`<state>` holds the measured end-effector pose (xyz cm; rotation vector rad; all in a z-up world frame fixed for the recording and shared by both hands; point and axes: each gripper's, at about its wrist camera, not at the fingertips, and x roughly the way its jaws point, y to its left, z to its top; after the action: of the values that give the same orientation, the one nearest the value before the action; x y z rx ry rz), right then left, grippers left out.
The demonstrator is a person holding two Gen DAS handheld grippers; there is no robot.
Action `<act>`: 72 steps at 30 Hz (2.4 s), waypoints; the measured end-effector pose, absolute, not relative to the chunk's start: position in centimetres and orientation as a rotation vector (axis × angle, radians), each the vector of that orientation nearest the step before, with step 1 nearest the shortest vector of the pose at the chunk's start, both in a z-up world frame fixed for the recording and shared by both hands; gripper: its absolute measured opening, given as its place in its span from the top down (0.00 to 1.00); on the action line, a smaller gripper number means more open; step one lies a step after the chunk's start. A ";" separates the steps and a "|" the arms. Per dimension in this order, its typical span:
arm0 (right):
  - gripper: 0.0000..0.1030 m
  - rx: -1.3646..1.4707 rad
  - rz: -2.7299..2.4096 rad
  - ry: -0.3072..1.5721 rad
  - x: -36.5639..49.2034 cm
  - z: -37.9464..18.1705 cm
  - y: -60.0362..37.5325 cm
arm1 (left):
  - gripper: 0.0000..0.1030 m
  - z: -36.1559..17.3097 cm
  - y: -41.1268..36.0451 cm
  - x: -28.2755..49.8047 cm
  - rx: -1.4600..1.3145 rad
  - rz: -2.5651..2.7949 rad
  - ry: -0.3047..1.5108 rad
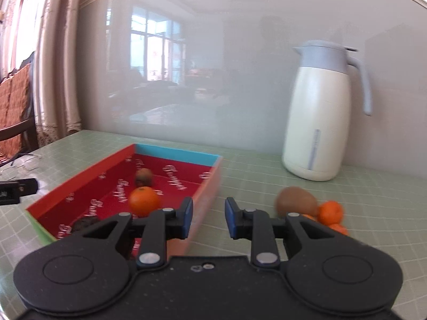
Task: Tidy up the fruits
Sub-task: 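Withdraw the open right gripper from the box toward the fruit pile, then reach the left gripper to the small mandarin orange and close on it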
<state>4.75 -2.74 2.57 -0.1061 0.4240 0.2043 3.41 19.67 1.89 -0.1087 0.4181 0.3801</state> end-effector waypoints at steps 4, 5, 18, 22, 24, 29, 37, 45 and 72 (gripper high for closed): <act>0.75 -0.080 0.149 0.432 4.9 2.8 -5.5 | 0.00 2.1 18.4 3.7 -0.097 0.360 0.414; 0.75 -0.073 0.134 0.435 4.9 2.8 -6.2 | 0.00 2.2 18.0 3.8 -0.099 0.351 0.412; 0.73 -0.012 -0.048 0.421 3.4 3.7 -16.1 | 0.00 2.9 9.6 6.0 -0.055 0.200 0.404; 0.73 0.008 -0.097 0.421 2.8 3.9 -19.0 | 0.00 2.9 6.5 6.7 -0.032 0.137 0.403; 0.73 0.017 -0.119 0.420 2.5 3.9 -20.3 | 0.00 2.9 5.1 7.1 -0.009 0.109 0.405; 0.72 0.023 -0.165 0.413 1.8 3.9 -22.8 | 0.00 2.8 1.6 7.4 0.014 0.046 0.412; 0.72 0.039 -0.263 0.422 0.9 3.5 -27.0 | 0.00 2.6 -2.8 8.2 0.039 -0.030 0.412; 0.72 0.091 -0.360 0.458 1.9 2.5 -30.3 | 0.00 1.3 -6.2 10.2 0.061 -0.087 0.458; 0.70 0.177 -0.452 0.456 2.3 1.6 -35.6 | 0.52 -1.9 -9.9 16.6 0.089 -0.119 0.633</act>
<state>2.26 -35.60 1.63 0.1772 0.4559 -0.4519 16.56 -9.87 -1.94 0.0891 0.6329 -0.1190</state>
